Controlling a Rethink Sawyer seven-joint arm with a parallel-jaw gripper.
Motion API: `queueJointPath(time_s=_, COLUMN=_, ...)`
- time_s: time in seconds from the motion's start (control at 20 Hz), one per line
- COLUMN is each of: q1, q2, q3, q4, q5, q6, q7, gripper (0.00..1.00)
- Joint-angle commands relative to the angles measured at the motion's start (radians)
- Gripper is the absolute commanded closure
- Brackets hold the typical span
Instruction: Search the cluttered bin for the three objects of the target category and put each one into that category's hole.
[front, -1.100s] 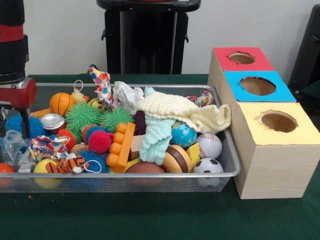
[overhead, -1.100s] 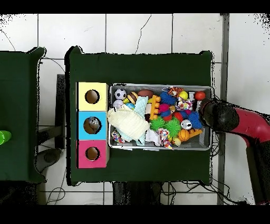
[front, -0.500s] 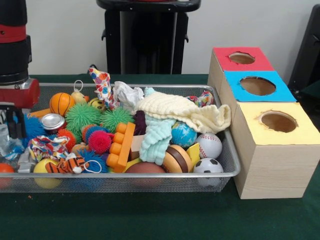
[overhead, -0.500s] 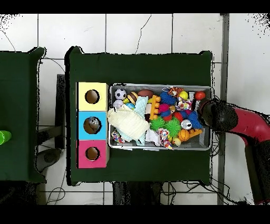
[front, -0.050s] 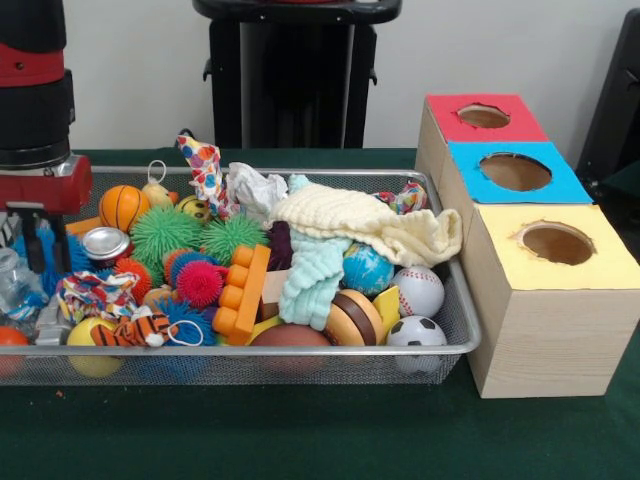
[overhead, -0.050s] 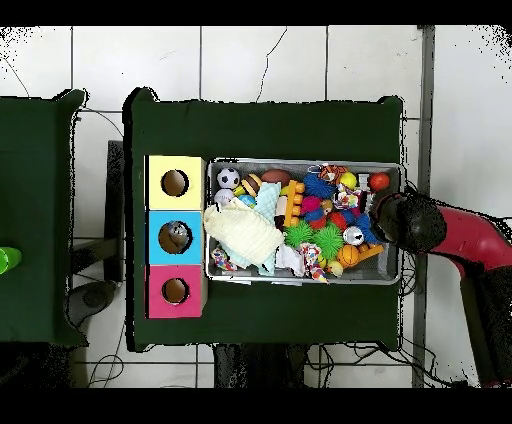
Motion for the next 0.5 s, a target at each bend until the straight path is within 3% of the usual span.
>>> queueJointPath(time_s=0.05, q1=0.036, q2=-0.011, q3=0.004, q4=0.035, q5=-0.009, q6=0.110, q7=-0.098, gripper=0.00)
queueJointPath(time_s=0.5, q1=0.019, q2=-0.041, q3=0.019, q4=0.025, q5=0.006, q6=0.131, q7=-0.132, gripper=0.00)
